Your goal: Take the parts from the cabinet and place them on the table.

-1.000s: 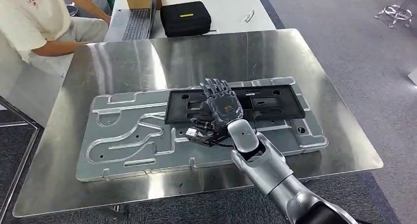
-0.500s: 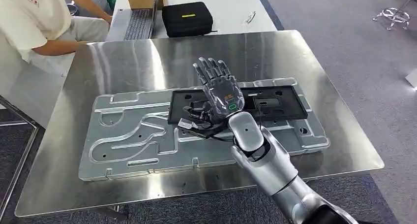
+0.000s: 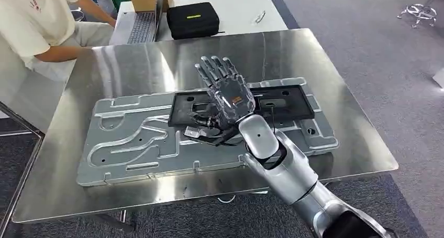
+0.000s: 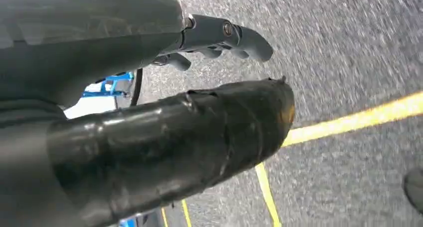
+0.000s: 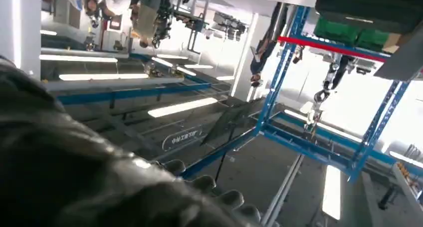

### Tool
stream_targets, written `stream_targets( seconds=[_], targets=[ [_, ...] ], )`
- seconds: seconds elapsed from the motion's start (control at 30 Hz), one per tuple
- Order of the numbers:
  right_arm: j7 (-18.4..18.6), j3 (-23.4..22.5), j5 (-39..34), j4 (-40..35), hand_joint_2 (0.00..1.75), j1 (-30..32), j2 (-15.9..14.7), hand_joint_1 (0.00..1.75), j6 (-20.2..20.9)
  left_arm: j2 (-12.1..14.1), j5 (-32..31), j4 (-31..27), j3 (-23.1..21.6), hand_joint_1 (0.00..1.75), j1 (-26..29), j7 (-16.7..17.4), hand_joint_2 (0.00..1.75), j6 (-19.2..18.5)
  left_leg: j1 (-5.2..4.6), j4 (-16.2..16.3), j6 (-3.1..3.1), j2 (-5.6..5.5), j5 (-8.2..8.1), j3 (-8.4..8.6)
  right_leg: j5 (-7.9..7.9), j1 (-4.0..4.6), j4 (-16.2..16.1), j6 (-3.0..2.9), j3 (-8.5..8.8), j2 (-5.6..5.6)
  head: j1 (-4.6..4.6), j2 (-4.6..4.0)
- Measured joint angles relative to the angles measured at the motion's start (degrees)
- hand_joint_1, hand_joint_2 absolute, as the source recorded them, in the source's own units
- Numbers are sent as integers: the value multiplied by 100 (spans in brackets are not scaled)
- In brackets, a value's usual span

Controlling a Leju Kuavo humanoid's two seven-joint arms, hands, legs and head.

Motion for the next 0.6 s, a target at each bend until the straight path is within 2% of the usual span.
stream_targets(
  seconds=[0.03, 0.07, 0.1, 0.13, 0.17, 0.2, 0.23, 0.27, 0.3, 0.33, 0.37, 0.4, 0.47, 0.5, 0.53, 0.57, 0.6],
  targets=[
    [2, 13, -9, -2, 0, -8, 0, 0, 0, -9, -22, 0, 0, 0, -1, 0, 0, 9, -2, 229, -21, 7, -290, -89, 43, 2, -5, -49, -55, 1, -9, 0],
    [2, 26, -13, -11, 0, -9, -2, 0, 0, -9, -35, 0, -2, 0, -3, 0, 0, 35, 4, 611, -35, 6, -615, -208, 90, 7, -2, -81, -116, -2, -7, 0],
    [4, 35, -13, -15, 0, -5, -7, 0, 2, -9, -48, 0, 0, 0, -3, 7, 0, 57, 5, 1095, -56, 7, -926, -348, 140, 20, -1, -87, -189, -6, -7, 0],
    [4, 57, -17, -15, 0, -2, -11, 0, 4, -9, -79, 0, 0, 0, -3, 11, 0, 96, 5, 1497, -72, 7, -1108, -443, 192, 33, 5, -89, -266, -9, -9, 0],
    [4, 68, -17, -15, 0, 5, -13, 0, 9, -9, -101, 0, -2, 0, -3, 24, 0, 138, 4, 1666, -75, 7, -1105, -430, 239, 40, 10, -83, -333, -9, -7, 0],
    [4, 77, -20, -15, 0, 15, -20, 0, 13, -9, -142, 0, -2, 0, -3, 37, 0, 201, 4, 1583, -67, 7, -967, -286, 285, 44, 19, -77, -401, -10, -9, 0],
    [4, 79, -20, -15, 0, 20, -22, 0, 15, -9, -164, 0, -4, 0, -3, 48, 0, 247, 3, 1312, -54, 7, -775, -60, 321, 47, 32, -65, -461, -11, -7, 0],
    [4, 81, -20, -15, 0, 20, -22, 0, 20, -9, -188, 0, -7, 0, -6, 57, 0, 286, 3, 853, -29, 7, -579, 275, 356, 48, 48, -54, -519, -11, -9, 0],
    [7, 81, -20, -30, 0, 20, -20, 0, 33, -7, -203, 0, -9, 0, -14, 59, 0, 325, -2, 292, 13, 5, -511, 678, 391, 50, 74, -33, -554, -10, -9, 0],
    [7, 81, -20, -52, 0, 22, -22, 0, 37, 2, -218, -2, -11, 0, -25, 61, 0, 349, -39, -116, 40, 4, -709, 907, 420, 67, 83, 6, -590, -14, -9, 0],
    [11, 81, -20, -57, 0, 23, -24, 0, 37, 2, -236, -2, -13, 0, -25, 66, 0, 389, -54, -170, 46, -4, -681, 945, 461, 61, 76, 39, -587, -19, -2, 0],
    [11, 96, -20, -61, 0, 24, -24, 0, 42, 2, -260, -2, -13, 0, -19, 70, 0, 429, -71, -187, 59, -10, -648, 878, 506, 52, 56, 75, -576, -24, -7, 0],
    [11, 125, -20, -63, 0, 39, -24, 0, 48, 2, -273, -2, -15, 0, -25, 98, 0, 477, -80, -213, 124, -8, -570, 845, 605, 51, 7, 148, -579, -16, -4, 0],
    [11, 125, -20, -63, 0, 51, -30, 0, 52, 2, -278, -2, -17, 0, -24, 105, 0, 489, -6, -272, 170, 32, -478, 843, 533, 42, 59, 176, -610, -8, -4, 0],
    [13, 125, -20, -63, 0, 52, -31, 0, 59, 2, -280, -2, -20, 0, -32, 109, 0, 501, -21, -275, 214, 45, -414, 784, 260, 44, 220, 190, -699, 0, -2, 0],
    [11, 127, -22, -63, 0, 55, -33, 0, 66, 2, -280, -2, -22, 0, -34, 111, 0, 507, -21, -270, 273, 55, -352, 704, -101, 33, 567, 201, -808, 0, -4, 0],
    [13, 127, -22, -63, 0, 61, -35, 0, 72, 2, -280, -2, -22, 0, -30, 111, 0, 507, -29, -265, 280, 65, -294, 623, -428, 29, 997, 218, -922, -2, 0, 0]
  ],
)
